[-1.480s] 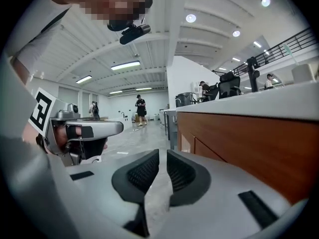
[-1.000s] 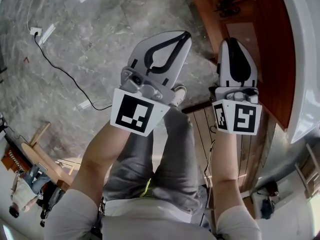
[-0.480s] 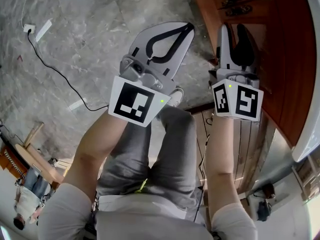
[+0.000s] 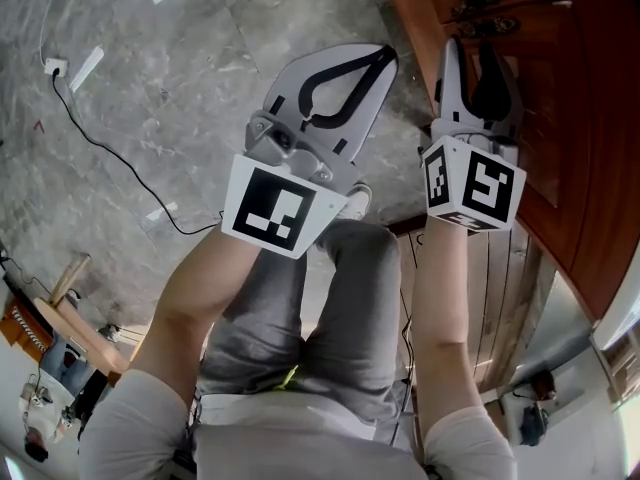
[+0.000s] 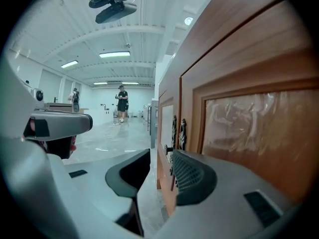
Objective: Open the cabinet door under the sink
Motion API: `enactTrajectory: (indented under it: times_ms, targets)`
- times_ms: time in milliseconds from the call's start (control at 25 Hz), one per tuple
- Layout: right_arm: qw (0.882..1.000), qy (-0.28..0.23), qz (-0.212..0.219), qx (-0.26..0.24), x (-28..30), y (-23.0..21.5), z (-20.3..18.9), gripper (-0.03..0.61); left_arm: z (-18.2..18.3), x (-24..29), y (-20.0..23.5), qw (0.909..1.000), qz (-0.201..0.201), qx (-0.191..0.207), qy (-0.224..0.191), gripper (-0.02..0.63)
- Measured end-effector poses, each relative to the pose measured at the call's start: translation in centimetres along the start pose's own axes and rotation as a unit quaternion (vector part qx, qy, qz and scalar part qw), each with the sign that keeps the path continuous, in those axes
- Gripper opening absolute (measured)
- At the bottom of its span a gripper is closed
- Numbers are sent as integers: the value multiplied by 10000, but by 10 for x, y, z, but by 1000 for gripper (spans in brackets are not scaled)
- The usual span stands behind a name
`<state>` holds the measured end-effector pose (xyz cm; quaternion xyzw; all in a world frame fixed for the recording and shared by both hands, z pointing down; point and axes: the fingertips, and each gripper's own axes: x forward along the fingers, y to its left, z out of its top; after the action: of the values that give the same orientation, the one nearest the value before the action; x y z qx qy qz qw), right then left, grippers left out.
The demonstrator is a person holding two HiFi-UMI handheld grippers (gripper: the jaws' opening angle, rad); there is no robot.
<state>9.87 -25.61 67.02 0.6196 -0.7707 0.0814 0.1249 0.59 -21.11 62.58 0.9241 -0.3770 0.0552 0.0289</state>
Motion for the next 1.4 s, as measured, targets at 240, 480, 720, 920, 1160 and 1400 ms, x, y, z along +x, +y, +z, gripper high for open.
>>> enactTrajectory:
  times_ms: [240,480,720,920,1160,1400]
  targets:
    - [9996,142,-240,-89,10,-13,-12,149,-11,6,2,10000,-5,-10,-2,15]
    - [9988,189,-380,-254,20,-14,-17,125,-18,9,8,10000,-9,-22,-44,15]
    - [9971,164,-606,-422,22,-19,-18,86,-25,13,14,10000,25,15,-72,15]
    - [9965,102,-618,-558,21,-20,-19,66,-29,14,14,9999,31,-1,-102,15]
    - [9965,131,-551,-612,23,-15,-20,55,-35,10,19,9999,60,-58,-118,15]
    - [9974,100,-466,-539,22,-4,-23,52,-37,4,21,9999,35,-119,-85,15]
